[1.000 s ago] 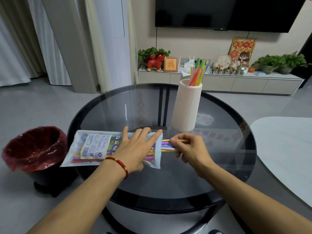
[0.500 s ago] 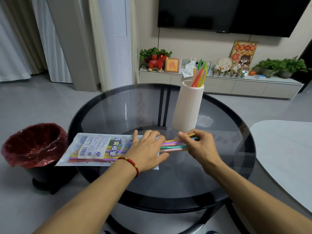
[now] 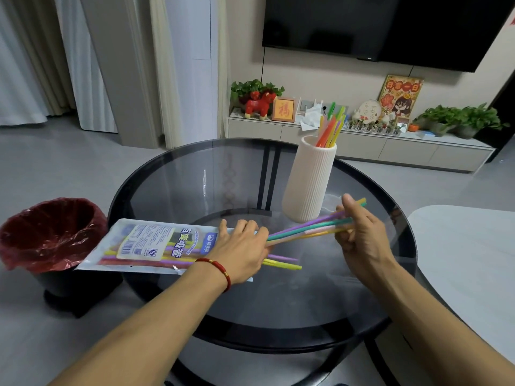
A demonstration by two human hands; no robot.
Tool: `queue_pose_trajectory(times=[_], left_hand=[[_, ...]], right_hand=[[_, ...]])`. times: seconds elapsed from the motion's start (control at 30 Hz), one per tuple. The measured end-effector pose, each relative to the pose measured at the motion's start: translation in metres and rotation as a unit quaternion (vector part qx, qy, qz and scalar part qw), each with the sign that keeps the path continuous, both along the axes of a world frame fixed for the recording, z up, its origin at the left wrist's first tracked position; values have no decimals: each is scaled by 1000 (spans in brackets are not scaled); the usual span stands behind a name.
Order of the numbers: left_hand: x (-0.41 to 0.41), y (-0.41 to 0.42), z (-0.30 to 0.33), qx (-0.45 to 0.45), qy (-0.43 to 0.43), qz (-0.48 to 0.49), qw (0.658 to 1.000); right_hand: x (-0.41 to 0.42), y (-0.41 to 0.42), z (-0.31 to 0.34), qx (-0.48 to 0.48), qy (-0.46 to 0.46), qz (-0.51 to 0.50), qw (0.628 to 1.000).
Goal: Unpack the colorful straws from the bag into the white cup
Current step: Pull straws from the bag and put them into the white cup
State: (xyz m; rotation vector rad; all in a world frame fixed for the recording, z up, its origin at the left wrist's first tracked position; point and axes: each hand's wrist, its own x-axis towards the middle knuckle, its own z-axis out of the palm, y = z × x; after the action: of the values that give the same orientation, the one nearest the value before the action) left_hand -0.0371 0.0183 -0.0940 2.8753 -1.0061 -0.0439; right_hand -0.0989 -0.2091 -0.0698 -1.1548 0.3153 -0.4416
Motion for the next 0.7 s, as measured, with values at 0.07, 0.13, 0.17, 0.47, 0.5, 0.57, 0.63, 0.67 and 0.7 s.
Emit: queue_pose_trajectory(times=[0.07,0.13,0.17,0.47,0.5,0.57,0.63,0.67,0.7], left_hand=[[0,0,1,-13,-6,0,1000],[-2,-3,1,-23,-14,-5,1000],[-4,-5,0,-27,-13,-11,999],[0,0,-9,2,47,10,999],[0,0,-9,3,51,6,999],[0,0,-10,4,49,1,999],[0,-1,-12,4,45,-1,999],[0,-1,-12,1,44,0,999],[0,-1,-13,0,43,0,999]], right_hand=[[1,9,-4,36,4,69,997],[1,24,-13,5,20,133,991],[0,34,-18,-31,34,152,987],[-3,17,18,-275,-4,-41,961],[-7,11,22,-293,-9,-66,954],[-11,2,30,-349,-2,-118,930],[-10,-2,38,-413,5,-146,899],[-8,-2,41,-451,2,-148,880],[-6,-2,44,-494,-5,-146,857]])
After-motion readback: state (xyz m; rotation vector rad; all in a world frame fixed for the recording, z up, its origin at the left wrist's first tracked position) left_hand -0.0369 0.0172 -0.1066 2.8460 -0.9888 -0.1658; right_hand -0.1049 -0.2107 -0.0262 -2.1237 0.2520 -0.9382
